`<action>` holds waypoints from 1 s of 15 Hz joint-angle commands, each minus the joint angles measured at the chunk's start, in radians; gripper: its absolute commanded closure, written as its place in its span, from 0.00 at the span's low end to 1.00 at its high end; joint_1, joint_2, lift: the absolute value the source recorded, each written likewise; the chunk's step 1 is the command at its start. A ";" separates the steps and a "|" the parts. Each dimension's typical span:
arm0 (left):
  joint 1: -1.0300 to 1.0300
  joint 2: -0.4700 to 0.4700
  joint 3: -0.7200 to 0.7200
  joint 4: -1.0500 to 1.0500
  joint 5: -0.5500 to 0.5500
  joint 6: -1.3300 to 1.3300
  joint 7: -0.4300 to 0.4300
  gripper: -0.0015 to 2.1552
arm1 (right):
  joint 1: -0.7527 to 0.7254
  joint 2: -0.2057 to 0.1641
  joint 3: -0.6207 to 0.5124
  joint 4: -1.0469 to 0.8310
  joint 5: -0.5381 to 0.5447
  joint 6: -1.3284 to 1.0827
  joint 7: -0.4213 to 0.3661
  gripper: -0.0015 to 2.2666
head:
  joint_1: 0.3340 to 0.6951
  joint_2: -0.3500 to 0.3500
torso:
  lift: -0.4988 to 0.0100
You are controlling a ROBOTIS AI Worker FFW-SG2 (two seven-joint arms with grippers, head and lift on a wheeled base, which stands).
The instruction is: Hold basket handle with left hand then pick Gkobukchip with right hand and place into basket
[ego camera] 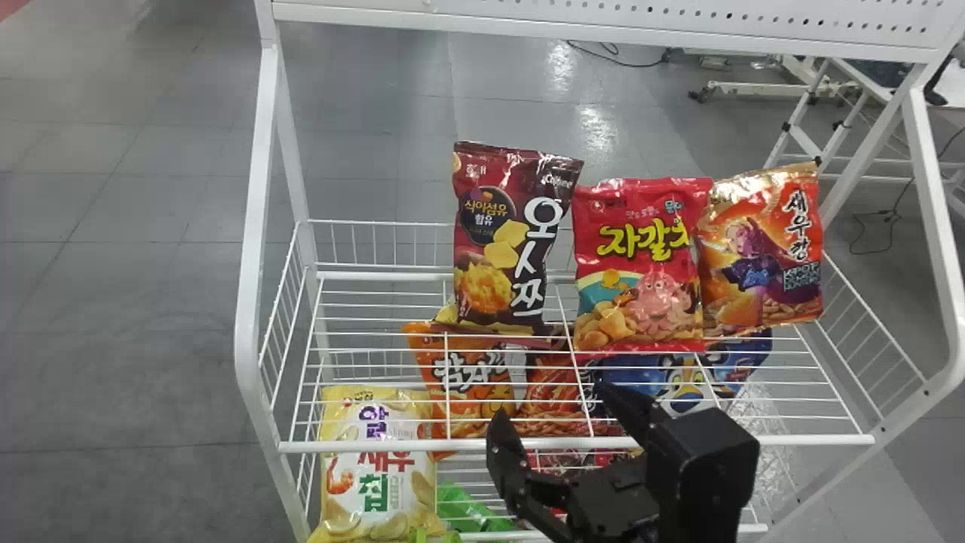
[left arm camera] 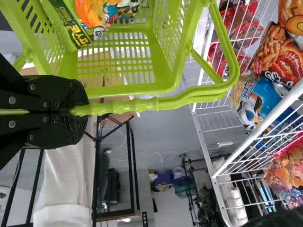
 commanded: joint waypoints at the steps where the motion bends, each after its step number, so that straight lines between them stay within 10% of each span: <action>1: 0.012 0.002 0.021 -0.030 0.007 0.001 0.001 0.79 | 0.047 -0.012 -0.020 0.028 0.009 -0.152 -0.016 0.03 | 1.00 0.28 | 0.92; 15: 0.083 -0.008 0.173 -0.104 0.105 0.001 -0.006 0.79 | 0.159 -0.035 -0.087 0.085 -0.011 -0.444 -0.067 0.04 | 1.00 0.24 | 0.92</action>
